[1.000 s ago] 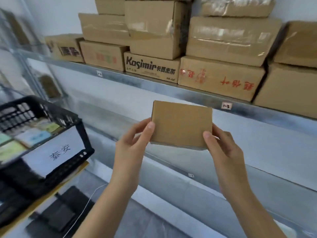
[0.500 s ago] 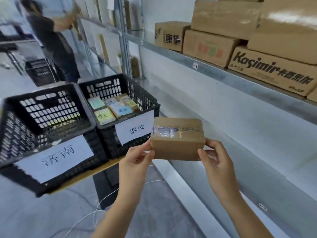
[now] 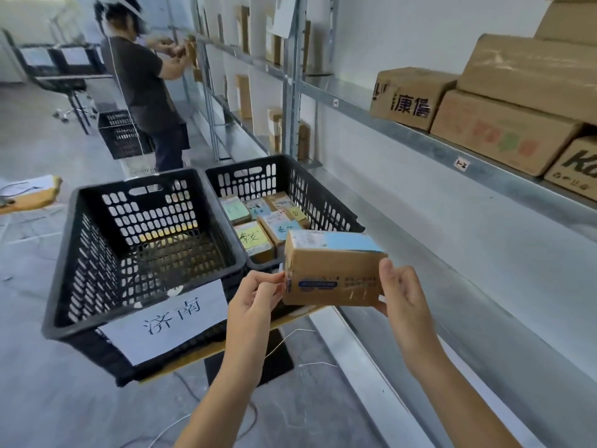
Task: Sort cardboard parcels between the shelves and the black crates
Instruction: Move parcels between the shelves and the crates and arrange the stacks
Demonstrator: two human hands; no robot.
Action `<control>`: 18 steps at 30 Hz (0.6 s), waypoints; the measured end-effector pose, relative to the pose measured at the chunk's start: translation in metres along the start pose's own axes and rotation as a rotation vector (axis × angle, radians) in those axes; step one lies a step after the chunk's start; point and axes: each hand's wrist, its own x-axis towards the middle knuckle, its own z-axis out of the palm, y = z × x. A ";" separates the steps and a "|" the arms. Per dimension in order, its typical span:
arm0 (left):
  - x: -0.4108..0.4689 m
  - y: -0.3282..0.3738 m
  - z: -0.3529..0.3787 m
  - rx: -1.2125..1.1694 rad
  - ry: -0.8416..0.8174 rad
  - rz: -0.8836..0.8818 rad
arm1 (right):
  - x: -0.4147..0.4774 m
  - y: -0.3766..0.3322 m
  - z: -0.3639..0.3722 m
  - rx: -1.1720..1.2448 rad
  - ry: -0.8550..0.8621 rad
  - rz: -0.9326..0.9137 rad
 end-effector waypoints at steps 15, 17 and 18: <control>0.063 0.008 -0.092 0.094 -0.004 -0.036 | 0.019 -0.009 0.100 0.139 -0.168 0.017; 0.068 0.010 -0.101 0.169 0.039 -0.032 | 0.021 -0.012 0.116 0.198 -0.191 0.055; 0.070 0.011 -0.103 0.186 0.049 -0.032 | 0.023 -0.014 0.123 0.226 -0.200 0.076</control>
